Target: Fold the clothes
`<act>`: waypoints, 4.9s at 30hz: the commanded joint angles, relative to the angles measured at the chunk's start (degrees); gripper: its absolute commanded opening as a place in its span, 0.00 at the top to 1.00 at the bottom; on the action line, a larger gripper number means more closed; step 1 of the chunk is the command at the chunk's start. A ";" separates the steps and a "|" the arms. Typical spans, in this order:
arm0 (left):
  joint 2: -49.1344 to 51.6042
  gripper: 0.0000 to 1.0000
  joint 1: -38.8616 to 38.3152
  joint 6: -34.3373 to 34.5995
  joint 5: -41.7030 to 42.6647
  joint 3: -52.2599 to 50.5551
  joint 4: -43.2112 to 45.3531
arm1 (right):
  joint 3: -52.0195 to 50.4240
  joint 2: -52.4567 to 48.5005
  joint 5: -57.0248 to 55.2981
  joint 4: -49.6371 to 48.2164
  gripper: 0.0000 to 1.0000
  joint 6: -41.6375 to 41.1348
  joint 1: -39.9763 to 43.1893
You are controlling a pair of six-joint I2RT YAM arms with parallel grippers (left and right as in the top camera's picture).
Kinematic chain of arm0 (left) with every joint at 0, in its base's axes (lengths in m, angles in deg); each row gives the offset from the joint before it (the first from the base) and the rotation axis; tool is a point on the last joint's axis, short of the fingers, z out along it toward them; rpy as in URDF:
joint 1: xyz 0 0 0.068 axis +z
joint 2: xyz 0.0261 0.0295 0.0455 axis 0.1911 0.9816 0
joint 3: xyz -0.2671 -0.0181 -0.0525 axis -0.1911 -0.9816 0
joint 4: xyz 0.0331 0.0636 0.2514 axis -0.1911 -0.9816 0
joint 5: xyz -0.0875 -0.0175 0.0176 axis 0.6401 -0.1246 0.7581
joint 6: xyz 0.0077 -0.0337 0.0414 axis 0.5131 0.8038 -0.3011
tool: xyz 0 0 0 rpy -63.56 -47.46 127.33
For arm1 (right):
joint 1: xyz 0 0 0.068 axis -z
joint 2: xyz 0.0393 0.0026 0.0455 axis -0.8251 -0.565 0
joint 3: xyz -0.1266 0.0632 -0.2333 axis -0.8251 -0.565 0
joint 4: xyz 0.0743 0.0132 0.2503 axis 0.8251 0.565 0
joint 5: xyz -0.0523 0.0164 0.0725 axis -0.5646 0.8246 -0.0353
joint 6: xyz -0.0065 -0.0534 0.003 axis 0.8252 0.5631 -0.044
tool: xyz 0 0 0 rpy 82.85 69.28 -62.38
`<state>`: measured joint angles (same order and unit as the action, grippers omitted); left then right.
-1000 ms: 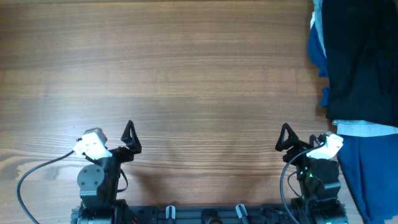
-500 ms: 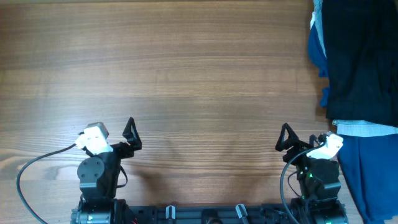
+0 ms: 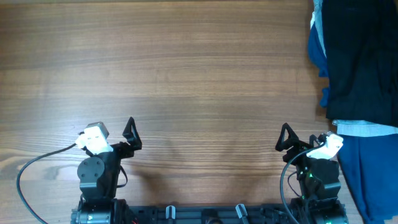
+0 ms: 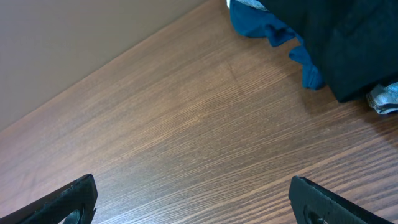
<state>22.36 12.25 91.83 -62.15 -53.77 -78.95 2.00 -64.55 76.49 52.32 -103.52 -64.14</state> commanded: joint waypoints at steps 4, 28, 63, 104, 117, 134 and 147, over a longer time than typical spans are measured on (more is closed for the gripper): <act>0.11 0.00 0.00 -1.42 0.02 1.49 -0.07 | -0.20 0.81 -0.39 -0.28 0.00 0.42 0.35; 0.11 0.00 0.00 -4.81 -1.92 1.46 -3.15 | -0.20 0.81 -0.39 -0.28 0.00 0.39 0.35; -2.82 0.00 0.00 -4.81 -1.90 1.36 -3.58 | -0.20 0.81 -0.39 -0.28 0.00 0.39 0.35; -8.37 0.00 0.00 -4.81 -1.92 1.36 -15.58 | -0.20 0.81 -0.39 -0.28 0.00 0.42 0.35; -8.37 0.00 0.00 -4.81 -1.90 1.36 -15.58 | -0.20 0.81 -0.39 -0.28 0.00 0.42 0.35; -8.37 0.00 0.00 -4.81 -1.92 1.36 -15.58 | -0.20 0.81 -0.39 -0.28 0.01 0.42 0.35; -8.37 0.00 0.00 -4.81 -1.90 1.36 -15.58 | -0.20 0.81 -0.39 -0.28 0.00 0.42 0.35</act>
<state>14.82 12.25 87.94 -63.48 -52.53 -94.06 1.97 -64.55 76.49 52.32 -103.52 -64.14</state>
